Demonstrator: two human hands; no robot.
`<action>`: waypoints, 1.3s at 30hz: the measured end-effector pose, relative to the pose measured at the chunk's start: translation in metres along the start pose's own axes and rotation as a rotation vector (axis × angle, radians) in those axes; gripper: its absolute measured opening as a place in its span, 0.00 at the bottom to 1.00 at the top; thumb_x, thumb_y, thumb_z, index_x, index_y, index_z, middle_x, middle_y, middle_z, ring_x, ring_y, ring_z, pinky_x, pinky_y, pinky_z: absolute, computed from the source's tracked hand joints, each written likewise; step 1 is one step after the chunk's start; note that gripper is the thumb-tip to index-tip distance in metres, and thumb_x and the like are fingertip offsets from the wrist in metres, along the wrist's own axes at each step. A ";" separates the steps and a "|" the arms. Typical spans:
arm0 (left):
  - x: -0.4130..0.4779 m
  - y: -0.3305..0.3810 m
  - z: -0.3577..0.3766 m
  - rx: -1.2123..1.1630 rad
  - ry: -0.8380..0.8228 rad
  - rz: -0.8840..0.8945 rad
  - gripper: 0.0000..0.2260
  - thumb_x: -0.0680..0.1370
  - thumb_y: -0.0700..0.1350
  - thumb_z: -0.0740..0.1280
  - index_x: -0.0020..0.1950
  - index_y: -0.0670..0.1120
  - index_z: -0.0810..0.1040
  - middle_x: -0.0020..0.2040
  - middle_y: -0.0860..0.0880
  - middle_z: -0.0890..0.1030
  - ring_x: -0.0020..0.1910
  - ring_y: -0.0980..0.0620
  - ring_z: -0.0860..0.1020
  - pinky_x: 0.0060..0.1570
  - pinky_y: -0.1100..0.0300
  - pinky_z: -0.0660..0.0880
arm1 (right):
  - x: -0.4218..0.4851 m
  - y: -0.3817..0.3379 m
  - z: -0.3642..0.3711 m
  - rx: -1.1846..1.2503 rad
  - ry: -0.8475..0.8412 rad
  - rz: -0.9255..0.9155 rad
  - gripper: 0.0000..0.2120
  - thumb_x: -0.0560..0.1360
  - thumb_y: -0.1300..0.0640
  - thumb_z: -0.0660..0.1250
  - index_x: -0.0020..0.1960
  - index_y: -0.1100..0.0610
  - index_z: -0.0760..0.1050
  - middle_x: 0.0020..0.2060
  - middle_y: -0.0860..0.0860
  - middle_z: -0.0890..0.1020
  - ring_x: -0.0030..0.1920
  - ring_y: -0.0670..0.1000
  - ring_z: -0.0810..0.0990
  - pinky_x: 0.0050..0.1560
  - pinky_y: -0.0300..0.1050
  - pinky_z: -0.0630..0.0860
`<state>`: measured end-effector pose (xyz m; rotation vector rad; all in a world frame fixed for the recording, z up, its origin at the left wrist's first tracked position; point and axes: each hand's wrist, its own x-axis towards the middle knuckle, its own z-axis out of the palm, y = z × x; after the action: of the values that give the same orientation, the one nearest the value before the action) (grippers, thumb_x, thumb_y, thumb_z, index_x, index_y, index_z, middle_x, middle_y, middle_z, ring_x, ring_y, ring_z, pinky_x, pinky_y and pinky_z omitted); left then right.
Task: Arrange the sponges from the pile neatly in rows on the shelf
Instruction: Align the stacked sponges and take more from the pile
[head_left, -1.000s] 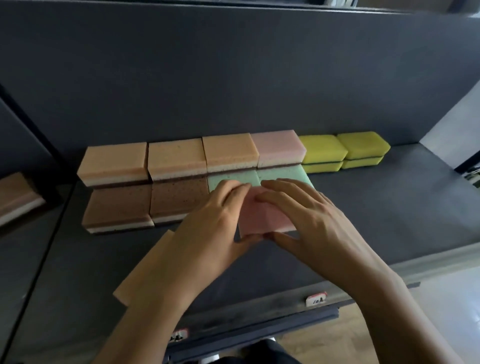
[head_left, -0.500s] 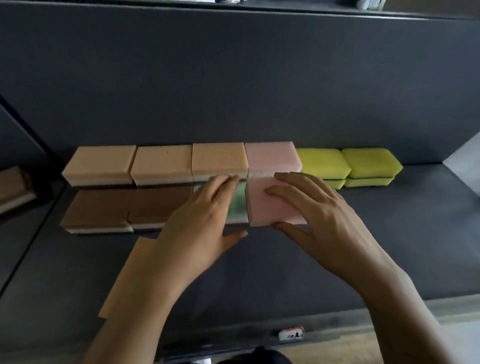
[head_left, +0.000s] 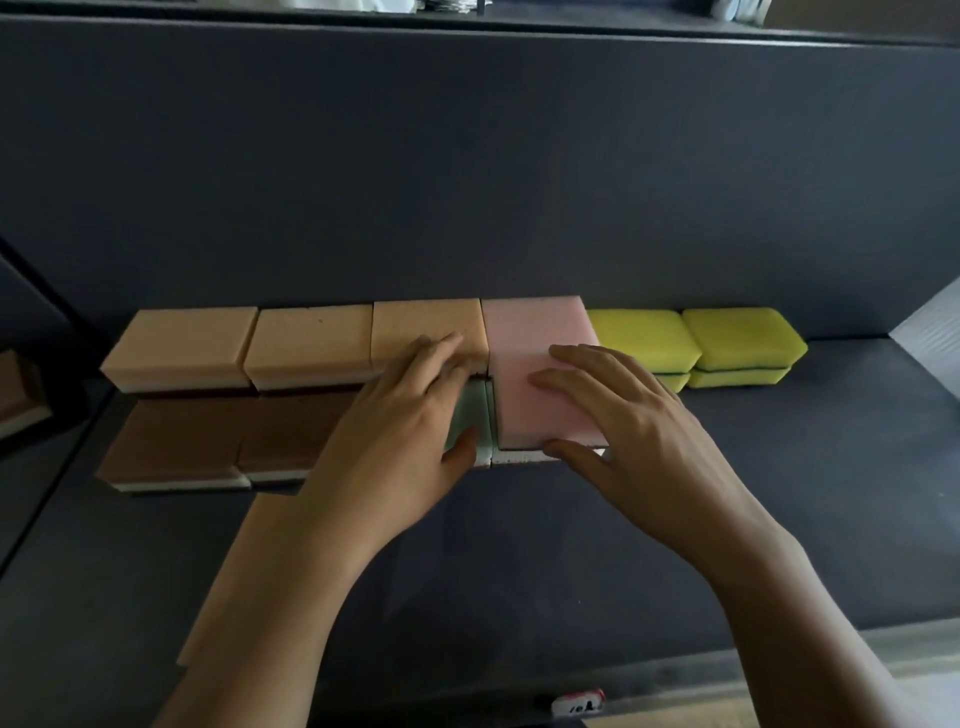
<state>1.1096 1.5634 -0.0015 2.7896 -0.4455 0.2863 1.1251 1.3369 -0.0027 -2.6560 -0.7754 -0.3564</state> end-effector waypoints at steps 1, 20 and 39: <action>0.001 0.000 0.000 0.001 -0.001 -0.001 0.27 0.75 0.49 0.70 0.71 0.44 0.70 0.76 0.50 0.62 0.74 0.48 0.63 0.69 0.49 0.68 | 0.001 0.001 0.001 0.002 -0.002 0.004 0.27 0.72 0.49 0.74 0.68 0.49 0.72 0.70 0.47 0.72 0.70 0.51 0.69 0.66 0.48 0.69; 0.003 -0.004 0.001 -0.016 -0.016 0.005 0.24 0.74 0.50 0.68 0.69 0.46 0.72 0.73 0.52 0.63 0.74 0.52 0.61 0.66 0.53 0.71 | 0.009 0.005 0.011 0.039 -0.058 0.041 0.27 0.73 0.51 0.73 0.70 0.48 0.71 0.73 0.47 0.69 0.74 0.50 0.65 0.70 0.48 0.66; -0.060 -0.012 -0.024 0.066 0.079 -0.157 0.23 0.75 0.54 0.65 0.66 0.43 0.76 0.67 0.45 0.75 0.64 0.43 0.75 0.58 0.46 0.75 | 0.019 -0.063 -0.003 0.165 -0.005 -0.188 0.25 0.75 0.51 0.70 0.71 0.53 0.71 0.70 0.48 0.72 0.75 0.49 0.64 0.73 0.46 0.64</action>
<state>1.0542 1.5980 0.0037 2.8449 -0.2001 0.3802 1.1051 1.3941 0.0224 -2.4384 -1.0145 -0.3190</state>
